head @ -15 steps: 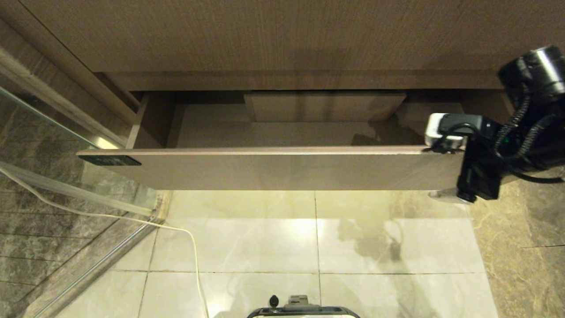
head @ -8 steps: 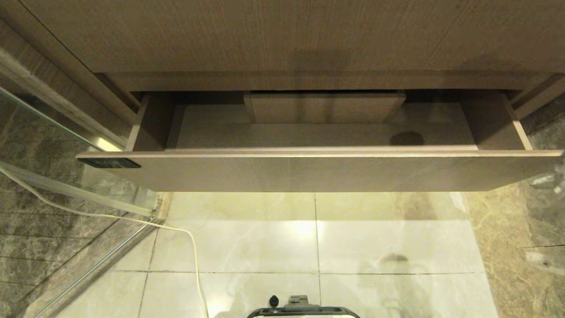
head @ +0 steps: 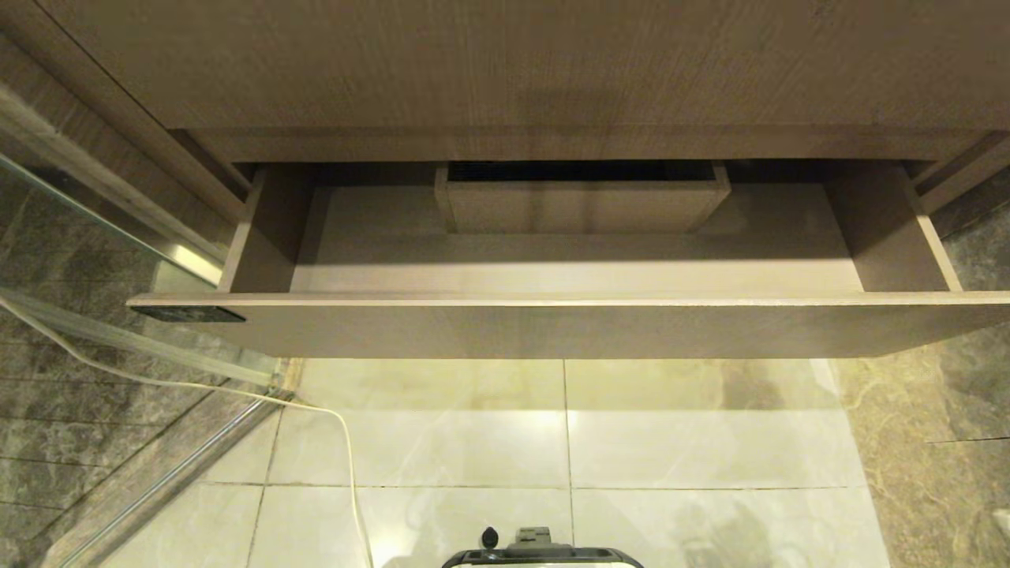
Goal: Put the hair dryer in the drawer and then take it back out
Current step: Pull open the drawer
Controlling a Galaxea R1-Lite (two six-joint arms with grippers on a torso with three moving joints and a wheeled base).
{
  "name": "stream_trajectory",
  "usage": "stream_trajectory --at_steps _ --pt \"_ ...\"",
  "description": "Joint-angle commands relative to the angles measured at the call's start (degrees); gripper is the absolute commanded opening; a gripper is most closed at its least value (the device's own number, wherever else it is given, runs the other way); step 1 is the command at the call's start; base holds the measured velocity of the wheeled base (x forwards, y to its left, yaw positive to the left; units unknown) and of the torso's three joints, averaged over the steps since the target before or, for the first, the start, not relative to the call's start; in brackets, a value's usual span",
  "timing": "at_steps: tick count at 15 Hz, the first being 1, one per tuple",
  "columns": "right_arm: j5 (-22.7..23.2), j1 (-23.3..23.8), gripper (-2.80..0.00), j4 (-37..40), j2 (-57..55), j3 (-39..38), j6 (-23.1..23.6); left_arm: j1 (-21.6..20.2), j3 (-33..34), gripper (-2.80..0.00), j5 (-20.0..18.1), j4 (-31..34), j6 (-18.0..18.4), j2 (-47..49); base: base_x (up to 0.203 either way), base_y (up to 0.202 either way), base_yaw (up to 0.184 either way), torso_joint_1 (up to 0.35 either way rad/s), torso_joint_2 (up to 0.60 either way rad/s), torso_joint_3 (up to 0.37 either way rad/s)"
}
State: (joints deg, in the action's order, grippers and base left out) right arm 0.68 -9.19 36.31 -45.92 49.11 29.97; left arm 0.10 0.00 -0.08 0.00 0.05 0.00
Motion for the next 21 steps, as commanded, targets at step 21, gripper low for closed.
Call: stream_trajectory --at_steps 21 --pt "0.11 0.93 0.0 -46.51 48.21 -51.4 -21.36 -0.01 0.09 -2.8 0.0 0.0 -0.05 0.0 0.0 0.0 0.0 0.0 0.0 0.0"
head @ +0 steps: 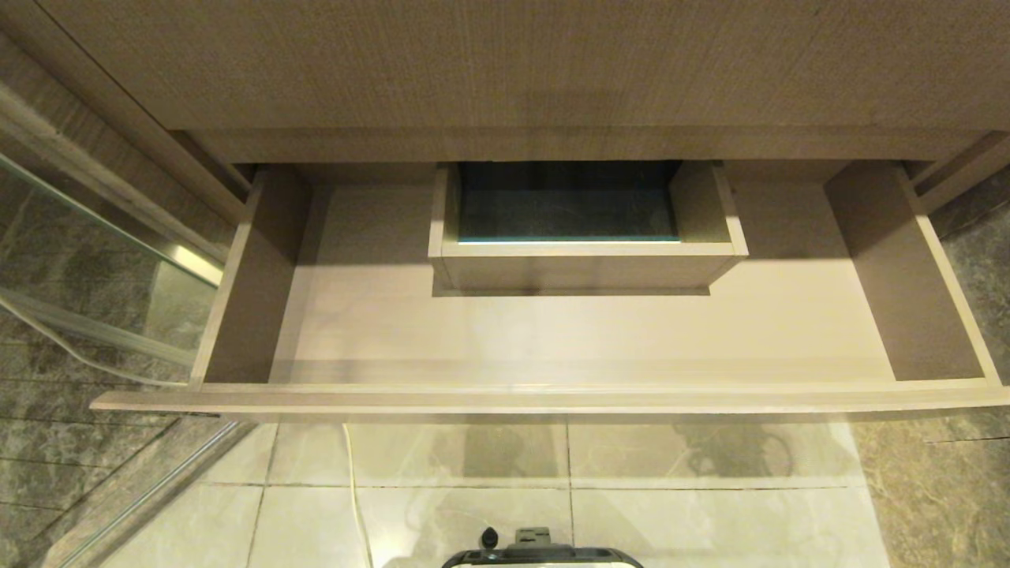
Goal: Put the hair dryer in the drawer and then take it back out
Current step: Pull open the drawer
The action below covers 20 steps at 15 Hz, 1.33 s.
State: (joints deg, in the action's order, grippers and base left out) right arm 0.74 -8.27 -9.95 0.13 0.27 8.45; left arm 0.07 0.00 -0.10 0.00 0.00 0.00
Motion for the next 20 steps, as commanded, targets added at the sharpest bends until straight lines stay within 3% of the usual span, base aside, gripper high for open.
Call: stream_trajectory --at_steps 1,2,6,9,20 --pt "0.24 -0.08 0.0 -0.4 2.16 -2.56 -0.56 0.01 0.09 -2.8 0.01 0.0 0.0 0.0 0.0 0.0 0.0 0.0 0.0 0.0" --pt "0.57 0.0 -2.8 -0.34 2.16 -2.56 -0.54 0.01 0.09 -2.8 0.01 0.0 0.0 0.0 0.0 0.0 0.0 0.0 0.0 0.0" --pt "-0.02 -0.07 -2.8 -0.26 2.16 -2.56 -3.14 0.01 0.09 -2.8 0.01 0.0 0.0 0.0 0.0 0.0 0.0 0.0 0.0 0.0" --pt "-0.04 0.0 -2.8 3.88 2.16 -2.56 -5.73 0.01 0.09 -2.8 0.01 0.0 0.0 0.0 0.0 0.0 0.0 0.0 0.0 0.0" --pt "-0.22 0.0 -2.8 3.53 2.16 -2.56 -7.31 0.01 0.09 -2.8 0.01 0.0 0.0 0.0 0.0 0.0 0.0 0.0 0.0 0.0"
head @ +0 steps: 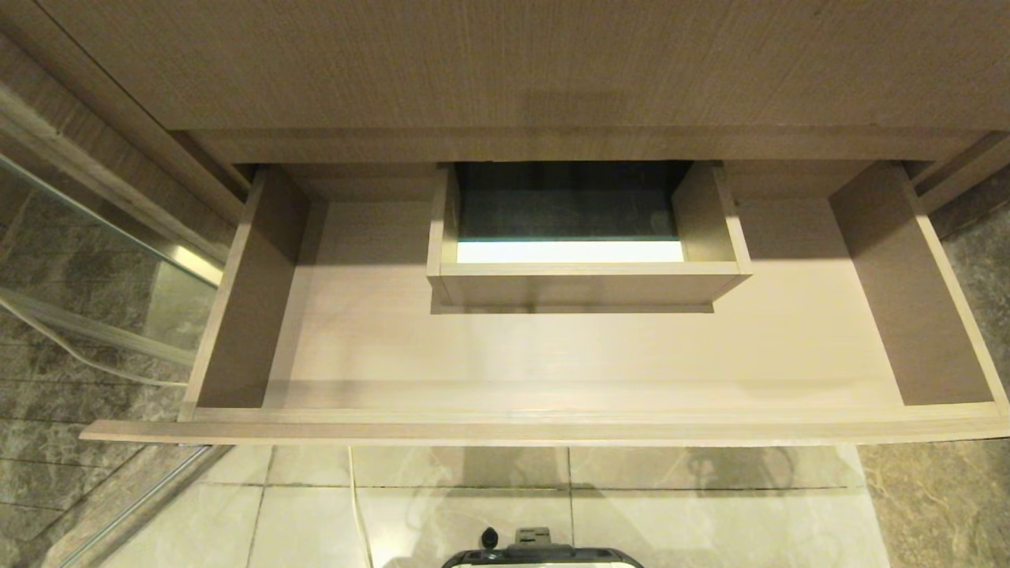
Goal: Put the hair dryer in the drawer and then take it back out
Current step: Pull open the drawer, then pick up the hairdryer
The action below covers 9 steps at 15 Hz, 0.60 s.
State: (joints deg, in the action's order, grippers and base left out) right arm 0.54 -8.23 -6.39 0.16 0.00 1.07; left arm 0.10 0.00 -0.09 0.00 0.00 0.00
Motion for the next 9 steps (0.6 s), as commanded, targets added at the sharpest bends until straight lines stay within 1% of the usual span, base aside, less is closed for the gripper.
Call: stream_trajectory --at_steps 1,9 --pt "-0.01 -0.03 -2.8 -0.03 2.13 -2.29 -0.2 -0.01 0.09 -2.8 0.0 0.0 0.0 0.0 0.0 0.0 0.0 0.0 0.0 0.0" --pt "0.08 -0.03 -2.8 0.15 2.13 -2.29 -0.19 -0.01 0.09 -2.8 0.0 0.0 0.0 0.0 0.0 0.0 0.0 0.0 0.0 0.0"
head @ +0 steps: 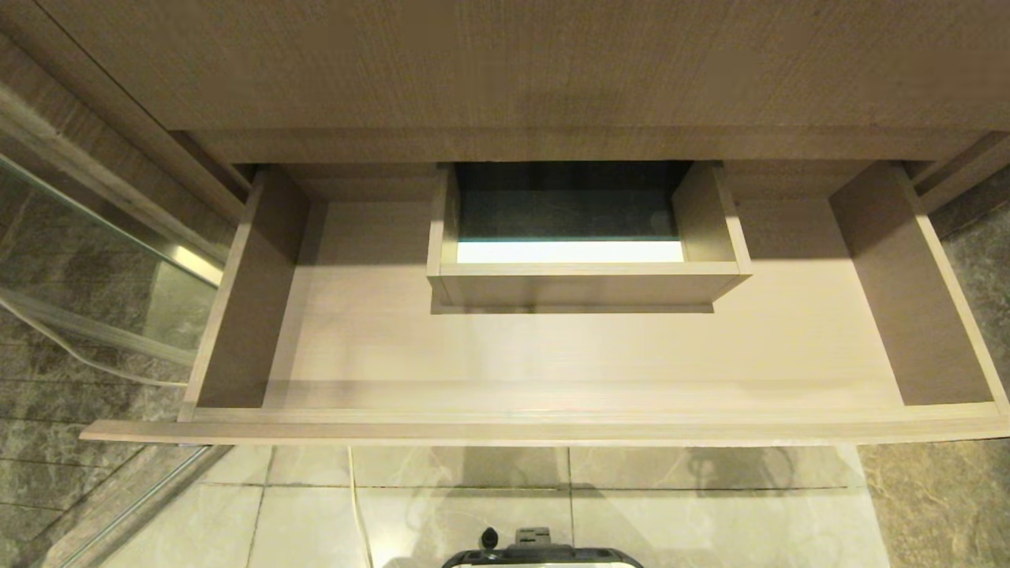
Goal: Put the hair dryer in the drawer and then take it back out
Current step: Pick up the hairdryer
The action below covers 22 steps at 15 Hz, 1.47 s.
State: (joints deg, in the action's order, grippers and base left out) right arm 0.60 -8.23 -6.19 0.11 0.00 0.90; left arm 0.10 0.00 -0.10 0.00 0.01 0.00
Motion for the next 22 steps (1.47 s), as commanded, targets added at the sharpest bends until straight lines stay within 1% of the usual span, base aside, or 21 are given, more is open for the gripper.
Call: stream_trajectory --at_steps 1,14,16,22 --pt "0.02 -0.03 -2.8 -0.05 2.18 -2.29 -0.02 -0.01 0.09 -2.8 0.01 0.0 -0.01 0.0 0.0 0.0 0.0 0.0 0.0 0.0" --pt "0.11 -0.03 -2.8 -0.22 2.18 -2.29 0.5 -0.01 0.09 -2.8 0.01 0.0 -0.01 0.0 0.0 0.0 0.0 -0.004 0.01 0.003" --pt "0.02 -0.03 -2.8 -0.05 2.18 -2.29 0.5 -0.01 0.09 -2.8 0.01 0.0 -0.01 0.0 0.008 -0.004 0.109 -0.077 0.17 0.032" --pt "0.02 -0.03 -2.8 -0.05 2.18 -2.29 0.15 -0.01 0.09 -2.8 0.01 0.0 -0.01 0.0 0.001 -0.006 0.185 -0.022 0.03 0.028"
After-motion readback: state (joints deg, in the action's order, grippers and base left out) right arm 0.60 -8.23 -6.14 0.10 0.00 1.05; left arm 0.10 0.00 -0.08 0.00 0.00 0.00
